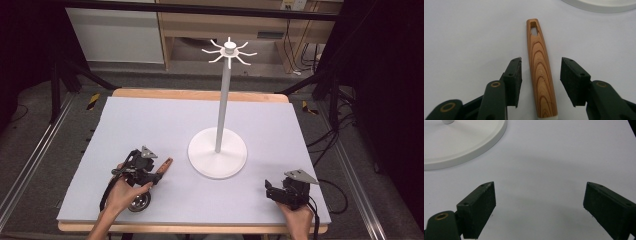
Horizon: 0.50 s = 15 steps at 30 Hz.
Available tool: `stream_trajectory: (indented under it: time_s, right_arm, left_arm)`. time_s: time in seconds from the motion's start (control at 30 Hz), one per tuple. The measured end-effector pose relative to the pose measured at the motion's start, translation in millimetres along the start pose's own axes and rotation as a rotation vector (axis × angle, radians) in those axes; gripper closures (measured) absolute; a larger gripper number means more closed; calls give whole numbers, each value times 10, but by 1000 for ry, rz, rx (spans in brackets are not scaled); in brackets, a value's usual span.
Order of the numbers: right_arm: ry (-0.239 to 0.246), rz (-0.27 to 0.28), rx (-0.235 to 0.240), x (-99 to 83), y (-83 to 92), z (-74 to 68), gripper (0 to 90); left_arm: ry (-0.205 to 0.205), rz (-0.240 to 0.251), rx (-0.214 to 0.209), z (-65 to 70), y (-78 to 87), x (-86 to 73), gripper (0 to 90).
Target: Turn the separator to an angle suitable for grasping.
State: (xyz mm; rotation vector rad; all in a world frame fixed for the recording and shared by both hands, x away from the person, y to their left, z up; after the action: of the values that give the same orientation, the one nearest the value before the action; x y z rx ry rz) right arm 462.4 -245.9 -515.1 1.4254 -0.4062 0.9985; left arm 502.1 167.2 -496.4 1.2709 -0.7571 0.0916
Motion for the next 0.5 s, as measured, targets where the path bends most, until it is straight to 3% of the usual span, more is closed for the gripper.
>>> stream_trajectory:
  time_s: [0.37,0.5]
  right_arm:
    - [-4,-7,1,-11,-7,7,114]
    - [-3,-9,3,-12,-14,3,114]
  left_arm:
    - [-10,-79,25,12,-179,-1,597]
    - [-3,-99,13,-3,-200,-26,626]
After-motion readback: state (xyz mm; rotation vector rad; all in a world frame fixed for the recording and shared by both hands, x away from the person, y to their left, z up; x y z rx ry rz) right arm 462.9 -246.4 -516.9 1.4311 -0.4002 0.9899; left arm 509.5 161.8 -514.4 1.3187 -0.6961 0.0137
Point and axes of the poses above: each handheld gripper's, and its own axes: y roughly backward along the jaws, x roughly out of its top, z roughly to its right, the point moved 7 cm from there along -y, roughly forward along the jaws, and after that the axes turned 12 degrees about y, right-handed, at the moved point
